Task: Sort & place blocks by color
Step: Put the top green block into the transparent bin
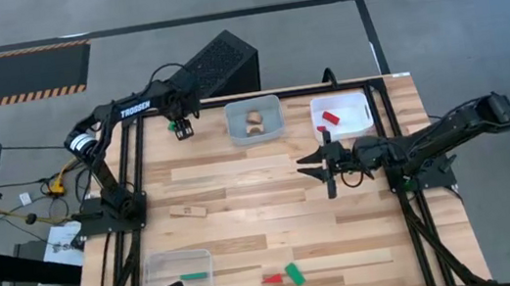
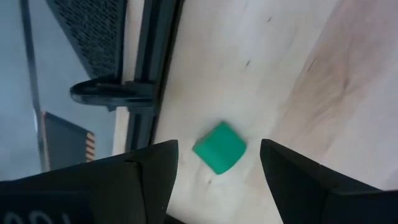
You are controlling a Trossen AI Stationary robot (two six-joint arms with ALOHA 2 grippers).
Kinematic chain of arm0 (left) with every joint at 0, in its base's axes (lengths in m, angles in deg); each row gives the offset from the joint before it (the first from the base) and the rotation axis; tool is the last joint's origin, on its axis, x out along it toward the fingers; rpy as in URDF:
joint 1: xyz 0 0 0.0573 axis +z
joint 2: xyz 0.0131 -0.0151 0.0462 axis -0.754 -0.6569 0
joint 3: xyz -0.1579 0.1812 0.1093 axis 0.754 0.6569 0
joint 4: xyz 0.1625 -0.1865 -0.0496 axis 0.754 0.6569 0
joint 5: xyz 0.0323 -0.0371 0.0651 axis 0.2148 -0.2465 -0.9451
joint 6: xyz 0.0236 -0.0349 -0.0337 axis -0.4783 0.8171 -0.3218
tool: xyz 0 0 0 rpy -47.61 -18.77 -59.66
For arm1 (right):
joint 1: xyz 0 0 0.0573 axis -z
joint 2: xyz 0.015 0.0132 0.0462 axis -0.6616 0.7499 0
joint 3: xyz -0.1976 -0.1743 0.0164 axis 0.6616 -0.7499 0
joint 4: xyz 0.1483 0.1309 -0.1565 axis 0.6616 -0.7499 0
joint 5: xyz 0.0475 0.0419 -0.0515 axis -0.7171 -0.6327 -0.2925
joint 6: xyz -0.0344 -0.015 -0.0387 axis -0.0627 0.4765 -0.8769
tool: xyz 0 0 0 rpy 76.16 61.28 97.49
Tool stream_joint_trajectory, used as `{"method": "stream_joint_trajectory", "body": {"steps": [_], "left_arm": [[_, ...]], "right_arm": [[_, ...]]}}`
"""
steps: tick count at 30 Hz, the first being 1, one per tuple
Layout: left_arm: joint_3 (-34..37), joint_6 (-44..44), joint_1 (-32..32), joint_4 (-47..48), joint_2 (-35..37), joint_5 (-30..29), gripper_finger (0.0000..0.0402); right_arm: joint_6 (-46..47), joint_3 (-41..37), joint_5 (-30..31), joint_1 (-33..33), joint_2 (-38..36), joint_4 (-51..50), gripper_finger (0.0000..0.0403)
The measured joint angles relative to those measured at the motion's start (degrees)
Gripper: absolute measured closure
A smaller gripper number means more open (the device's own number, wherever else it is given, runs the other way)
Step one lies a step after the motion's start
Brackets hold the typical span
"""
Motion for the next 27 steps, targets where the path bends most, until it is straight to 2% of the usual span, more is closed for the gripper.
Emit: {"method": "stream_joint_trajectory", "body": {"steps": [8,19,27], "left_arm": [[0.68,-4.87,0.30,0.62,-0.09,-0.91,0.0187],[0.70,-2.71,2.18,-0.55,-0.11,2.45,0.0131],[0.70,-3.31,2.32,-1.71,-0.25,2.65,0.0125]], "right_arm": [[0.02,0.00,-0.01,-0.08,0.00,-0.06,0.0269],[0.00,0.00,-0.02,-0.08,0.00,-0.07,0.0269],[-0.09,0.00,0.40,-0.04,0.00,-0.04,0.0269]]}}
